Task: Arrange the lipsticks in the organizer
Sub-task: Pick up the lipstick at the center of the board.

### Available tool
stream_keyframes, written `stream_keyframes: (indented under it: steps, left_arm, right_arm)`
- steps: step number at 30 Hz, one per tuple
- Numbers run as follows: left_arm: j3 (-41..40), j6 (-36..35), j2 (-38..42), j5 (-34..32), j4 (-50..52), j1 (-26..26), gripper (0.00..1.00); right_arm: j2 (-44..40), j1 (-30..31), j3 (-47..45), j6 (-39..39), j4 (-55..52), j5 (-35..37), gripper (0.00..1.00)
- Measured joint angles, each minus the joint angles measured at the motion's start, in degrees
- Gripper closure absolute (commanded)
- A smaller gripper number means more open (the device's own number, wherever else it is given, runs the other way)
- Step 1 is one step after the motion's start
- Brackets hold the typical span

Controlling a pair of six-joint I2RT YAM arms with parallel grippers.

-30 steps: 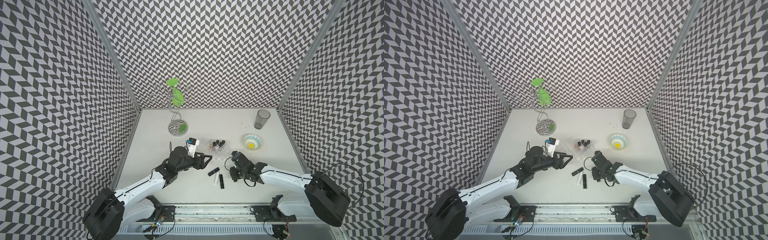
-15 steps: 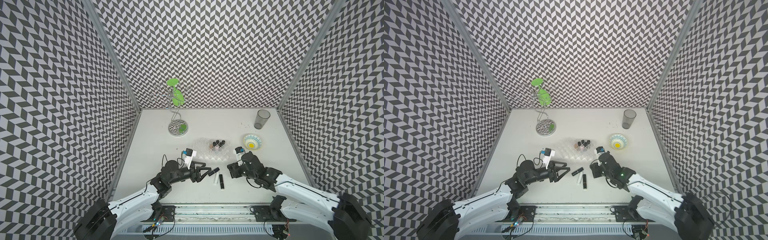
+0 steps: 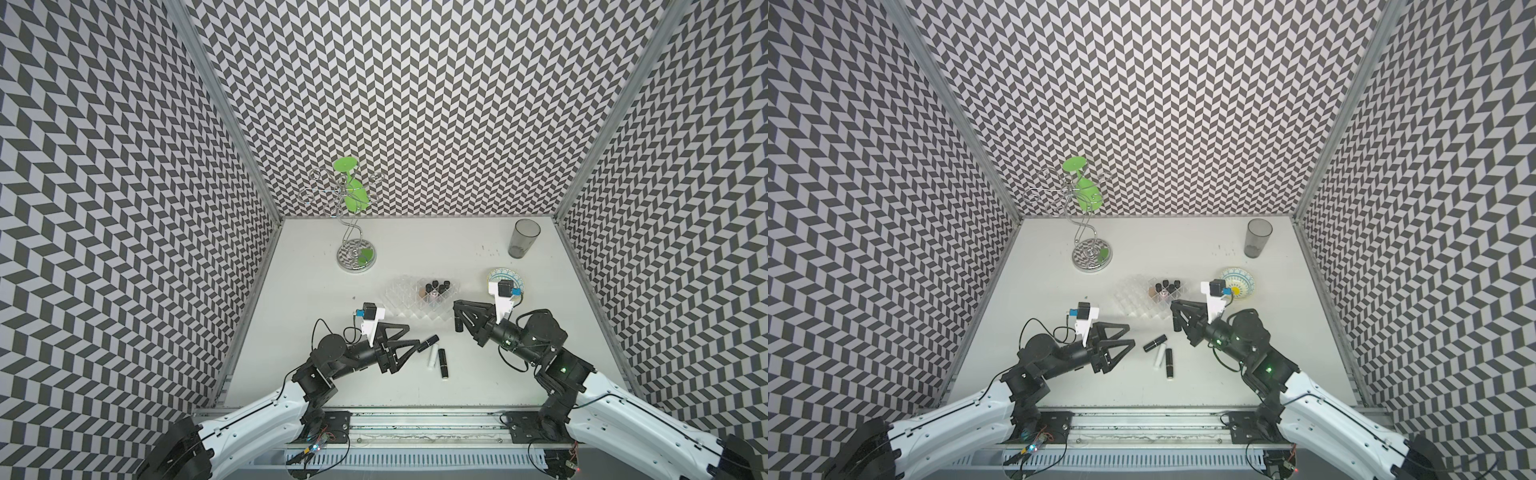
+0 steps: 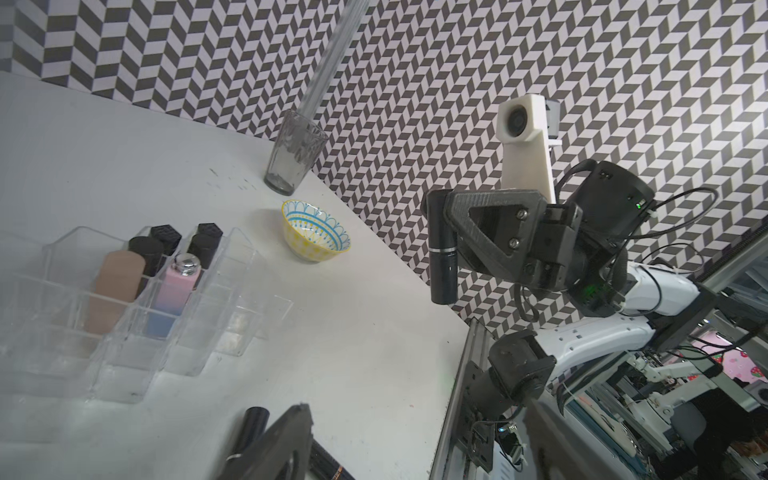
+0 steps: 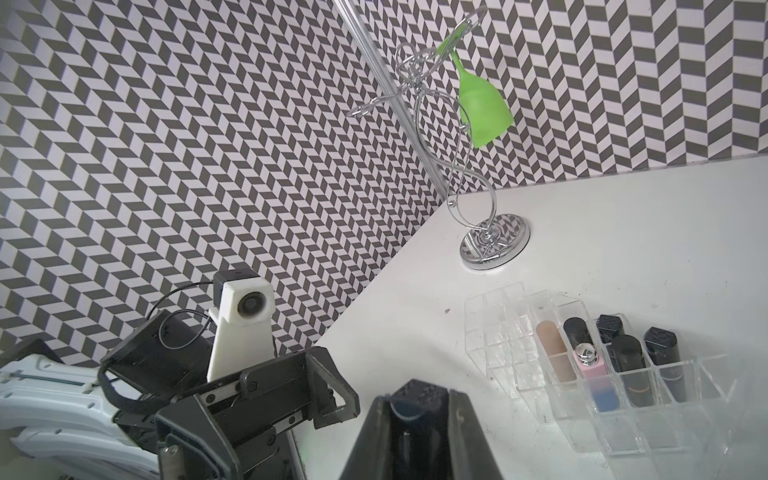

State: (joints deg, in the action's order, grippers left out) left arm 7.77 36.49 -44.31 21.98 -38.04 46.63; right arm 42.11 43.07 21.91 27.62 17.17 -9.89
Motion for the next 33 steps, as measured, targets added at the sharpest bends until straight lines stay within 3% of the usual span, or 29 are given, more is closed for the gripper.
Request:
stream_keyframes:
  steps: [6,11,15,19,25,29,33]
  left_arm:
    - [-1.31,-1.03,-7.13,1.33,-9.73,0.11,0.10]
    - [0.00,-2.40,-13.05,4.33,-16.39,0.37,0.11]
    - [0.28,-3.50,-14.64,5.79,-19.39,1.14,0.15]
    - [0.63,-4.61,-13.40,3.93,-17.73,1.38,0.15]
    - [0.61,-6.45,-8.79,-2.95,-11.93,1.38,0.15]
    - [0.61,-7.72,-5.33,-7.65,-7.65,1.36,0.15]
    - [0.52,-8.96,-5.14,-10.19,-6.91,0.59,0.18]
  right_arm:
    - [1.05,1.70,-2.23,0.52,8.24,-1.92,0.92]
    - [8.00,2.89,-3.26,4.39,18.69,-7.19,0.92]
    - [12.11,4.70,-3.34,5.20,20.76,-8.46,0.92]
    - [12.24,5.90,-1.99,1.25,18.86,-3.26,0.92]
    - [16.65,4.83,-1.81,-8.26,23.98,11.56,0.92]
    - [25.44,2.36,-1.79,-11.47,27.54,14.32,0.90]
    - [27.87,1.77,-1.81,-11.50,29.07,11.06,0.89]
